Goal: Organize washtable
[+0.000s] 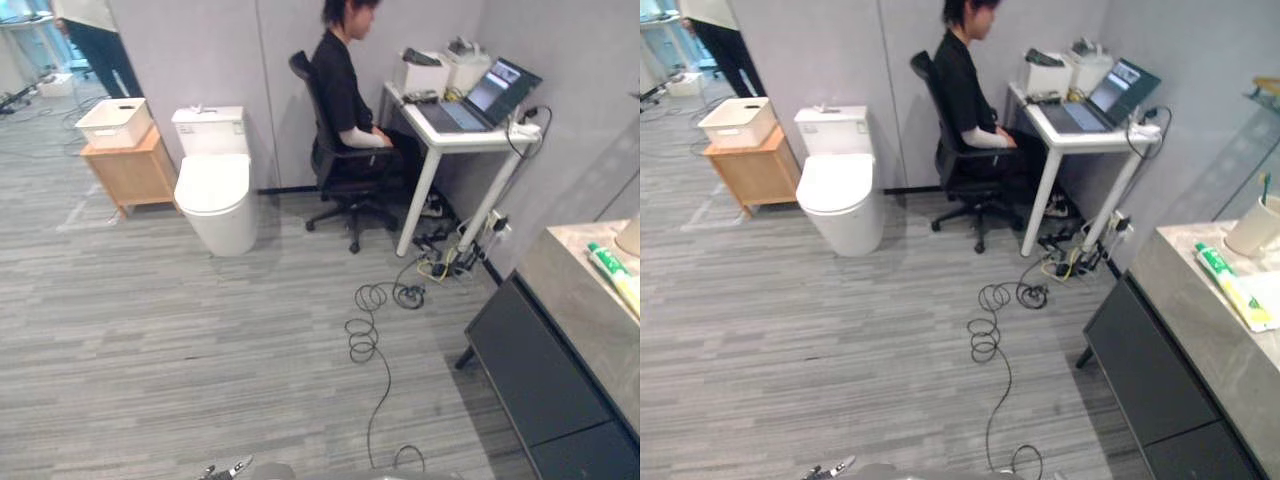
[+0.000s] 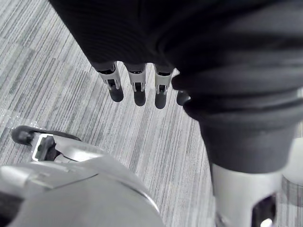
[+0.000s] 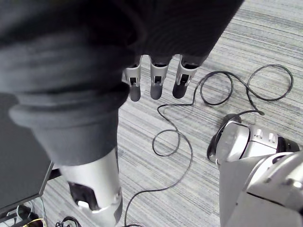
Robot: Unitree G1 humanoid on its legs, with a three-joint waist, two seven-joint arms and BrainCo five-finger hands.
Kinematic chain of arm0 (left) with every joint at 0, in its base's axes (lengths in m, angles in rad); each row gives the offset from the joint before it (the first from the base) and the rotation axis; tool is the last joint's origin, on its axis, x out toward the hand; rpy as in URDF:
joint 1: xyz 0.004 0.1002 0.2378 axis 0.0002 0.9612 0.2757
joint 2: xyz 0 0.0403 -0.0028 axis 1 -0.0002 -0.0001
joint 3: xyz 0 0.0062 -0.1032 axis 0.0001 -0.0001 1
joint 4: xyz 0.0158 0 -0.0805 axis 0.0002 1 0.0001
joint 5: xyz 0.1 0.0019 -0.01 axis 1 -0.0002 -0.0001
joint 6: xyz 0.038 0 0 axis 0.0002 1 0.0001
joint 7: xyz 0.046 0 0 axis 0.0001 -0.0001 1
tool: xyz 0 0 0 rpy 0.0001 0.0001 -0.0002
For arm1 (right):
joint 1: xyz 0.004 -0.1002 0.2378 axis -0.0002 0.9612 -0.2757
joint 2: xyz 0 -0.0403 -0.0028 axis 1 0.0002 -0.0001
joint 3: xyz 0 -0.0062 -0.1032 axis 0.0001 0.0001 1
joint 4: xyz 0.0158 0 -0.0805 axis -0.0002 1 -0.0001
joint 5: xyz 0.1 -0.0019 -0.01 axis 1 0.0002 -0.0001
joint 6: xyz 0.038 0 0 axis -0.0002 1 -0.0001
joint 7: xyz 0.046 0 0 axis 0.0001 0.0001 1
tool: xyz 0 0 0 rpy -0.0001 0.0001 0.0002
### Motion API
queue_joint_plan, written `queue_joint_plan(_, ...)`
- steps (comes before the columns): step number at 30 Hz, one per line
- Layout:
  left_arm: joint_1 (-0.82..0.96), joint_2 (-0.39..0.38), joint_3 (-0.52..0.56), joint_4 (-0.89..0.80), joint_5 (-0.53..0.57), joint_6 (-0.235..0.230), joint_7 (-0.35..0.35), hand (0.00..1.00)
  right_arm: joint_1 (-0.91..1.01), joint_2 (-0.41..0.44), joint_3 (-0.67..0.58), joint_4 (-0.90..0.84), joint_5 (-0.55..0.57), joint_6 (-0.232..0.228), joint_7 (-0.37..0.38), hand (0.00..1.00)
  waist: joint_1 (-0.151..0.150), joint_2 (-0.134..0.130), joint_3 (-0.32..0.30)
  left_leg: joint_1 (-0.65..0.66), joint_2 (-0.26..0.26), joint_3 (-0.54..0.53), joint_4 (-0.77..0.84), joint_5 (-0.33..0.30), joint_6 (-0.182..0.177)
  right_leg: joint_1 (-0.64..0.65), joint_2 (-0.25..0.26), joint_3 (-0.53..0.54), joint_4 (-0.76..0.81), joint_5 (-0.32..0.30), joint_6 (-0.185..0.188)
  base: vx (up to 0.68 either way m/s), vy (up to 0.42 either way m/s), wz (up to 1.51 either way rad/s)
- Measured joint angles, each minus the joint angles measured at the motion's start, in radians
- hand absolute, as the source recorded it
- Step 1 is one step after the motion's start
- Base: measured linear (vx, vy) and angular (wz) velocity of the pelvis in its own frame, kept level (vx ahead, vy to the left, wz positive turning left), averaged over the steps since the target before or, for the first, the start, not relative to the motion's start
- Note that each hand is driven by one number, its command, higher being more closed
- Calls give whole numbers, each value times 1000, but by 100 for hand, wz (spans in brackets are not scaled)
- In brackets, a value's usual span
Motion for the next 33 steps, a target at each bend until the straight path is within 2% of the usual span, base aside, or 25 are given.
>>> queue_joint_plan(1,10,-5,1,-6,0,-1,0,0,-4,-1,0,-3,-1,0,1,0,0,6,0,5,-16,-43,-37,5,3,-1,2,13,11,-13,5,128,184,-96)
queue_joint_plan(2,34,-18,15,-10,-3,0,1,0,-5,10,27,-22,-2,-1,7,0,2,17,0,17,-2,-17,-32,45,25,8,14,56,43,-46,14,198,206,-127)
queue_joint_plan(3,57,-21,14,-13,-3,1,1,0,-5,7,76,-27,-3,-2,8,0,7,19,-6,39,7,63,-39,37,44,15,9,107,62,-62,22,221,208,-129)
queue_joint_plan(5,51,-5,12,-14,4,0,-1,0,7,12,122,-44,-2,-2,10,0,-8,1,-33,41,-8,101,-39,18,83,21,-21,133,44,-63,38,251,218,-74)
queue_joint_plan(7,21,12,-4,-17,7,-4,-4,0,23,30,114,-51,-3,3,10,0,0,-28,-47,50,-22,143,-72,11,98,10,-50,150,12,-55,49,271,232,-52)
queue_joint_plan(9,5,18,-17,-16,9,-9,-4,0,22,36,94,-56,-8,9,13,0,0,-34,-52,76,-26,185,-106,7,110,1,-62,163,4,-40,59,267,171,-69)
queue_joint_plan(11,-8,25,-68,-15,17,-9,-4,0,22,36,76,-60,-13,13,19,0,-1,-26,-54,122,-26,237,-146,8,111,2,-67,189,5,-24,69,237,163,-78)
queue_joint_plan(14,-44,12,-146,-15,45,-10,-5,0,29,25,76,-79,-14,15,27,0,-2,10,-64,155,-10,322,-135,11,109,-15,-52,199,40,21,80,192,171,-76)
queue_joint_plan(15,-69,2,-156,-17,47,-11,-7,0,12,25,78,-104,-17,19,28,0,-5,12,-43,90,4,366,36,32,72,-28,-56,192,100,40,81,8,153,-77)
queue_joint_plan(16,-98,-6,-168,-31,51,-16,-8,0,3,33,81,-114,-23,21,28,0,-10,-6,-29,19,25,385,67,-4,111,-78,-63,164,195,35,96,-22,117,-84)
queue_joint_plan(17,-97,-18,-184,-45,58,-20,-10,0,14,23,86,-127,-28,22,31,0,-11,28,-40,45,67,383,-83,46,119,-113,-42,104,250,35,121,-101,88,-124)
queue_joint_plan(18,-106,-30,-188,-52,73,-21,-18,0,-3,6,99,-138,-32,15,32,0,-3,12,-27,98,54,435,-140,29,143,-186,-71,-14,351,7,147,-3,71,-144)
queue_joint_plan(19,-109,-26,-188,-58,83,-21,-21,0,-26,17,103,-135,-33,16,31,0,-8,2,-26,124,59,502,-160,29,143,-245,-109,-180,402,-13,123,19,90,-147)
queue_joint_plan(21,-107,-27,-180,-58,84,-21,-24,0,-26,24,97,-129,-33,12,29,0,-6,6,-21,164,68,555,-192,29,143,-262,-150,-378,390,-26,95,126,71,-101)
queue_joint_plan(22,-106,-26,-180,-54,83,-20,-23,0,-28,24,97,-120,-34,12,28,0,-6,1,-21,182,69,570,-204,29,143,-255,-160,-447,361,-24,84,163,31,-104)
queue_joint_plan(23,-102,-18,-180,-46,84,-19,-24,0,-37,27,99,-100,-35,12,28,0,-5,-21,-20,209,65,591,-217,29,143,-232,-164,-531,270,19,36,130,-40,-95)
queue_joint_plan(24,-105,-9,-180,-30,84,-18,-24,0,-37,33,95,-77,-38,12,29,0,-6,-40,-18,227,50,586,-220,29,143,-192,-160,-556,185,36,7,130,-67,-80)
queue_joint_plan(25,-105,-8,-181,-23,84,-18,-24,0,-35,32,89,-61,-41,12,28,0,-7,-37,-18,237,50,582,-228,30,141,-163,-147,-541,143,36,7,150,-85,-44)
queue_joint_plan(26,-108,-15,-185,-19,87,-17,-27,0,-34,28,69,-45,-41,13,29,0,-16,-29,-22,250,50,565,-246,36,130,-115,-130,-538,51,43,13,165,-72,-21)
queue_joint_plan(29,-112,-48,-188,4,88,-17,-33,0,-34,-6,33,-7,-41,12,27,0,-27,27,-28,278,55,545,-295,50,109,-23,-89,-526,-141,119,17,149,-33,-17)
queue_joint_plan(32,-113,-46,-201,18,88,-17,-36,0,-30,-13,30,-3,-41,12,27,0,-31,43,-30,313,53,504,-313,51,106,39,-77,-521,-202,136,15,103,10,-5)
queue_joint_plan(33,-113,-43,-211,23,88,-18,-41,0,-26,-13,30,3,-41,11,27,0,-30,41,-30,331,54,499,-307,51,106,66,-76,-521,-211,136,15,85,5,7)
